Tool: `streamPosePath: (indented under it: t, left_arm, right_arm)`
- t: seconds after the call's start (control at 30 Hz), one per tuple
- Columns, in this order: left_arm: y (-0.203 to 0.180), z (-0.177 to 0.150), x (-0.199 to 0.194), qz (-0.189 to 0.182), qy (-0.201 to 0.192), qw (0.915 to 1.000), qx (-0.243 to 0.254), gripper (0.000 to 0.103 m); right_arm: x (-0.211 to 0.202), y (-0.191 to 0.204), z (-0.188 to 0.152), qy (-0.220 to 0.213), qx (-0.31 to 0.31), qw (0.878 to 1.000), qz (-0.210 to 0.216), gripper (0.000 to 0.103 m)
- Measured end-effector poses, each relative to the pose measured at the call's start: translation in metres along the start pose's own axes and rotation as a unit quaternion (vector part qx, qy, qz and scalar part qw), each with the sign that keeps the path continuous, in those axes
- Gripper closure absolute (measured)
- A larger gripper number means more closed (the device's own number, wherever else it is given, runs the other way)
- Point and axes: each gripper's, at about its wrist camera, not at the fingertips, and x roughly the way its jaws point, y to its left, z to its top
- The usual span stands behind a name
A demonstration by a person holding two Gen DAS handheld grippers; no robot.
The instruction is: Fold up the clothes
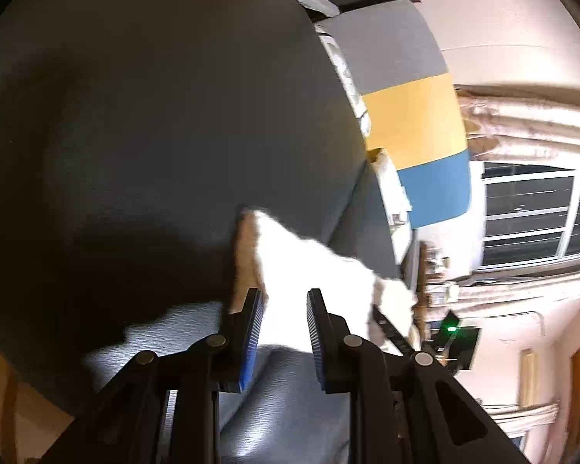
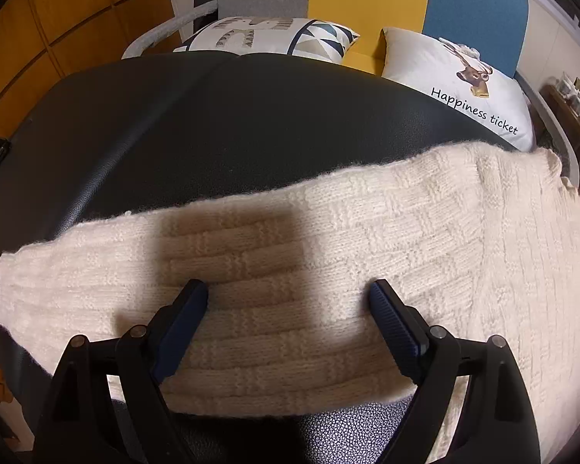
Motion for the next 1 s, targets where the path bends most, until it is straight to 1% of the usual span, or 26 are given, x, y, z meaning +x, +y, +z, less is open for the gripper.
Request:
streamPosePath:
  t: [0.03, 0.07, 0.13, 0.23, 0.33, 0.47, 0.5, 0.57, 0.6, 0.73, 0.77, 0.8, 0.83, 0.87, 0.93, 1.0]
  left_arm:
    - [-0.003, 0.0, -0.001, -0.006, 0.001, 1.0, 0.005, 0.081]
    - [-0.01, -0.001, 0.002, -0.001, 0.003, 0.9999, 0.015, 0.081]
    - [-0.013, -0.001, 0.007, 0.027, 0.009, 0.9991, 0.031, 0.081]
    - [-0.006, 0.002, 0.016, 0.059, 0.029, 0.9975, 0.026, 0.08]
    - [0.005, 0.0, 0.018, 0.049, 0.037, 0.9979, 0.019, 0.08]
    - [0.003, 0.005, 0.025, 0.024, 0.037, 0.9989, 0.014, 0.081]
    - [0.0, 0.007, 0.025, 0.018, 0.035, 0.999, 0.021, 0.081]
    - [-0.013, 0.013, 0.033, 0.012, 0.036, 0.9974, 0.062, 0.083]
    - [-0.02, 0.014, 0.047, 0.02, 0.046, 0.9956, 0.08, 0.083]
    - [-0.016, 0.014, 0.056, 0.011, 0.06, 0.9962, 0.061, 0.082]
    - [-0.015, 0.013, 0.058, 0.008, 0.063, 0.9964, 0.055, 0.088]
    - [-0.017, 0.013, 0.053, 0.018, 0.039, 0.9967, 0.069, 0.102]
    - [-0.021, 0.012, 0.046, 0.031, 0.008, 0.9957, 0.087, 0.101]
    - [-0.026, 0.008, 0.034, 0.035, -0.017, 0.9928, 0.113, 0.101]
    - [-0.024, 0.002, 0.033, 0.051, -0.012, 0.9891, 0.137, 0.101]
    - [-0.022, -0.004, 0.034, 0.069, 0.0, 0.9851, 0.158, 0.101]
  right_arm:
    - [0.0, 0.0, 0.0, -0.002, -0.001, 1.0, 0.001, 0.015]
    - [0.0, -0.001, -0.001, -0.003, -0.002, 1.0, 0.002, 0.015]
    - [0.0, -0.001, -0.001, -0.004, -0.002, 1.0, 0.003, 0.014]
    - [-0.001, -0.001, -0.001, -0.002, -0.002, 1.0, 0.0, 0.014]
    - [-0.001, -0.001, -0.001, -0.003, -0.001, 1.0, 0.0, 0.014]
    - [-0.001, 0.0, 0.0, -0.002, -0.002, 1.0, -0.001, 0.014]
    - [-0.001, 0.0, -0.001, -0.003, -0.001, 1.0, -0.001, 0.014]
    - [-0.002, -0.001, -0.002, -0.005, 0.006, 1.0, 0.0, 0.014]
    - [-0.003, -0.002, -0.002, -0.009, 0.011, 1.0, 0.001, 0.013]
    - [-0.005, -0.003, -0.007, -0.028, 0.011, 1.0, 0.002, 0.013]
    - [-0.005, -0.003, -0.007, -0.03, 0.012, 0.999, 0.002, 0.013]
    - [-0.005, -0.002, -0.007, -0.028, 0.008, 1.0, 0.001, 0.013]
    - [-0.006, -0.002, -0.006, -0.025, 0.003, 1.0, 0.0, 0.013]
    - [-0.006, -0.001, -0.005, -0.022, -0.003, 1.0, -0.001, 0.013]
    - [-0.008, -0.002, -0.001, -0.009, -0.002, 1.0, -0.001, 0.013]
    - [-0.01, -0.004, 0.0, -0.009, 0.005, 1.0, 0.001, 0.013]
